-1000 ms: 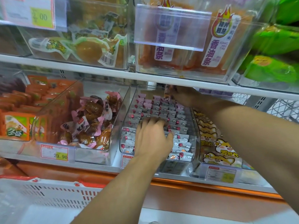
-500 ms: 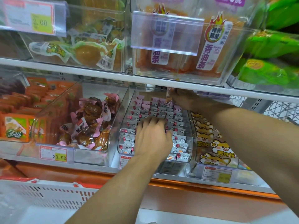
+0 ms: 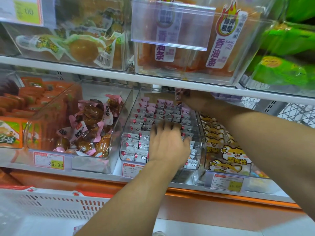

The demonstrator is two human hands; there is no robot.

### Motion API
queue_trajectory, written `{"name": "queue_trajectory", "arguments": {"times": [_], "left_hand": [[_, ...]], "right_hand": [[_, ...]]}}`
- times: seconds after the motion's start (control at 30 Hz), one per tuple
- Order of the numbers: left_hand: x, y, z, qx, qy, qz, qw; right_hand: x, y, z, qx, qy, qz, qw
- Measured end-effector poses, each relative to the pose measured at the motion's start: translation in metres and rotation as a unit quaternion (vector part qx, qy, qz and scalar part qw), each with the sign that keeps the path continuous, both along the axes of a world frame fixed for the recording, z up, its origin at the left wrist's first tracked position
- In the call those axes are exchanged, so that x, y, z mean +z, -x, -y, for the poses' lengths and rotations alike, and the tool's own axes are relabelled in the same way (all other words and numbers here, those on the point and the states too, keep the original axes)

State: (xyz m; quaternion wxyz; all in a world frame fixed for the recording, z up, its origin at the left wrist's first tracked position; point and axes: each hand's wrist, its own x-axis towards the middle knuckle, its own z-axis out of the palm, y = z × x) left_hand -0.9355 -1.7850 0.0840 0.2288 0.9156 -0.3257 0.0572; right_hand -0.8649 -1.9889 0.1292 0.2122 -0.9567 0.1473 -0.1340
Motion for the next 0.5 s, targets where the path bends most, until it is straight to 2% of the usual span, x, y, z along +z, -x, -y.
{"name": "queue_trajectory", "arguments": {"times": [0.33, 0.5], "left_hand": [[0.002, -0.002, -0.002, 0.019, -0.019, -0.002, 1.000], [0.004, -0.004, -0.006, 0.014, -0.013, -0.002, 1.000]], "right_hand": [[0.015, -0.001, -0.012, 0.011, 0.027, -0.090, 0.995], [0.021, 0.013, -0.014, 0.036, -0.028, -0.021, 0.999]]}}
